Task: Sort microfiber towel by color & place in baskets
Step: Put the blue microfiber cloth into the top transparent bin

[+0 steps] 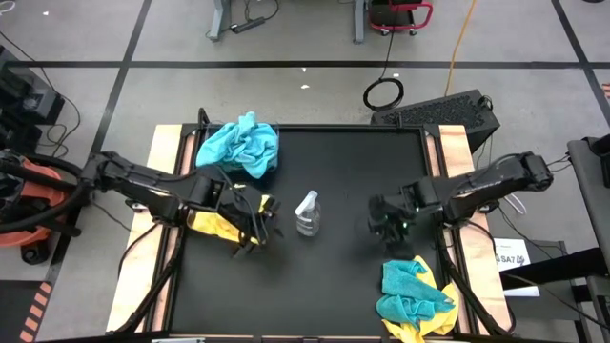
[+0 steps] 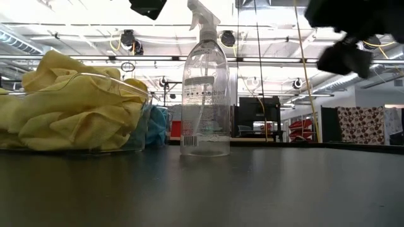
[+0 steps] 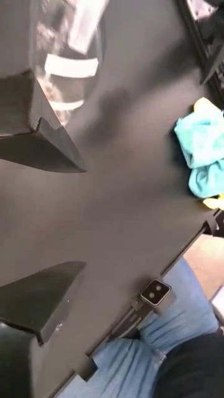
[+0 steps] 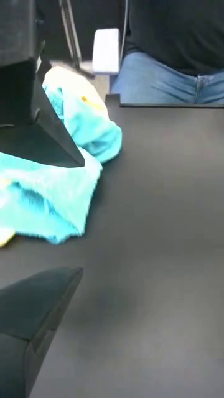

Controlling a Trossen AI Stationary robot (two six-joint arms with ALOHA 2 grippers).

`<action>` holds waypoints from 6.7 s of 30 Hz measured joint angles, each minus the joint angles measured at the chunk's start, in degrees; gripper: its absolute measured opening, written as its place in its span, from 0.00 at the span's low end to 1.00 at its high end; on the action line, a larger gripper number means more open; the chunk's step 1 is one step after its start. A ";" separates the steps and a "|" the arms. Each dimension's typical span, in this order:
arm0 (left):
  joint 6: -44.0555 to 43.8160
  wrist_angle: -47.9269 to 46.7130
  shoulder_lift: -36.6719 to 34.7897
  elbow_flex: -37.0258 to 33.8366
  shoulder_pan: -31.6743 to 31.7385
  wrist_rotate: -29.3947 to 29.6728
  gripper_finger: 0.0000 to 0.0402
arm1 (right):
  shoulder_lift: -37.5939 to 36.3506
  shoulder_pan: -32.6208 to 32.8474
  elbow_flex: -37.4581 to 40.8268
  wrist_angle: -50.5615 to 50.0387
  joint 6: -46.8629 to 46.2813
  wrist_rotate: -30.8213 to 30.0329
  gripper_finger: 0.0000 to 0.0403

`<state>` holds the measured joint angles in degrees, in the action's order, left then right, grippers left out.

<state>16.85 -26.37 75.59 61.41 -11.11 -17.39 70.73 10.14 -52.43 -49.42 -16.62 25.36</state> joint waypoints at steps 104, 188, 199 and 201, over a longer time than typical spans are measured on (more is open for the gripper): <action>-7.57 49.97 12.79 0.02 -11.10 31.78 0.63 | -0.58 22.11 -17.94 21.10 19.16 -52.05 0.00; 7.48 -9.61 -8.76 3.99 25.46 55.03 0.02 | 4.29 27.11 -12.52 14.68 7.02 -53.63 0.65; 7.81 6.21 -7.91 -8.42 36.75 44.07 0.02 | 4.29 27.80 -10.24 18.00 6.25 -53.64 0.65; 7.57 7.95 -6.89 -10.32 38.71 41.17 0.02 | 4.29 27.86 -10.24 18.13 6.21 -53.64 0.65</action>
<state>24.42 -18.42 68.70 51.09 27.60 23.78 75.02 38.00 -62.67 -31.29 -10.41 -28.27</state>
